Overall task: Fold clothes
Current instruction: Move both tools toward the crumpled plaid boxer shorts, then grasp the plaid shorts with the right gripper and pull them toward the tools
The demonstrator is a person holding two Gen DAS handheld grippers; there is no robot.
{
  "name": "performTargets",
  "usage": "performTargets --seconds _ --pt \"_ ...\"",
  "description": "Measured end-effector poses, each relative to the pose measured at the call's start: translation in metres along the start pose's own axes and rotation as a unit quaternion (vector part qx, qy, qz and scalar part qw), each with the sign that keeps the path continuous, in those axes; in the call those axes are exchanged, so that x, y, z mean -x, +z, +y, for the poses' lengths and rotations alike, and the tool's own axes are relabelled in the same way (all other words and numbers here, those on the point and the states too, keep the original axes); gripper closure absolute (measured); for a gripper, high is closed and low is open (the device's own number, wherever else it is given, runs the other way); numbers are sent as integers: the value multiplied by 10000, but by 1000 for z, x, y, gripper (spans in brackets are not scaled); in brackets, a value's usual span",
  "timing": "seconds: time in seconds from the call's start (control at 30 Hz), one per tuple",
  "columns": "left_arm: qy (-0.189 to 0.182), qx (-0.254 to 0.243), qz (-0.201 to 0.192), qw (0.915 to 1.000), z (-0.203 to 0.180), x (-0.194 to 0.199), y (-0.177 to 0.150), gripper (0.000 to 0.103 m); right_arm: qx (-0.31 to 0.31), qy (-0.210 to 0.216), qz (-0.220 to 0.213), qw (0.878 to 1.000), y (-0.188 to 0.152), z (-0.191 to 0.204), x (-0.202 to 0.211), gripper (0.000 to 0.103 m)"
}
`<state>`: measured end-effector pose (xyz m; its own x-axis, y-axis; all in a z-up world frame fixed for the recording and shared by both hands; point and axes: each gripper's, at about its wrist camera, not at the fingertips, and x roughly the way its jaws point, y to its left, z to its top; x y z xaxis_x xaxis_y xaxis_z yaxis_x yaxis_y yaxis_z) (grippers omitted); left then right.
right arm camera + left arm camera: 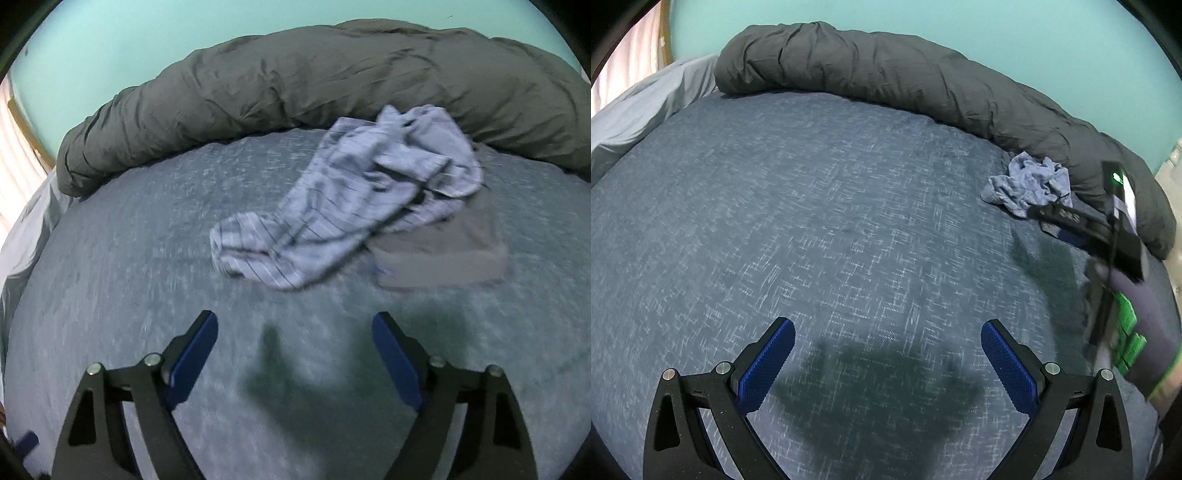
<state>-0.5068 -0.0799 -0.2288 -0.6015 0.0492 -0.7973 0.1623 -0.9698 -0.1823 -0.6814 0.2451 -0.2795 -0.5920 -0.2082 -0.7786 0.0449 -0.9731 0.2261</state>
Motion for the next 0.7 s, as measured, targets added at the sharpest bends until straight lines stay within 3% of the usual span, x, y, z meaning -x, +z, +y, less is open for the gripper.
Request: performTargets --seconds 0.07,0.13,0.2,0.27,0.47,0.7 --pt "-71 15 9 10000 2 -2 2 0 14 -38 49 10000 8 4 -16 27" --pt "-113 -5 -37 9999 4 -1 2 0 -10 -34 86 10000 15 7 -29 45" --pt "-119 -59 -108 9999 4 1 -1 0 -58 37 166 9998 18 7 -39 85" --pt "-119 -108 -146 9998 6 4 -6 0 -31 48 203 9998 15 8 -41 97" --pt "-142 -148 -170 9996 10 18 -29 0 95 415 -234 9988 -15 10 9 102" --pt "-213 -249 -332 9989 7 61 -62 0 1 904 -526 9945 -75 10 103 102"
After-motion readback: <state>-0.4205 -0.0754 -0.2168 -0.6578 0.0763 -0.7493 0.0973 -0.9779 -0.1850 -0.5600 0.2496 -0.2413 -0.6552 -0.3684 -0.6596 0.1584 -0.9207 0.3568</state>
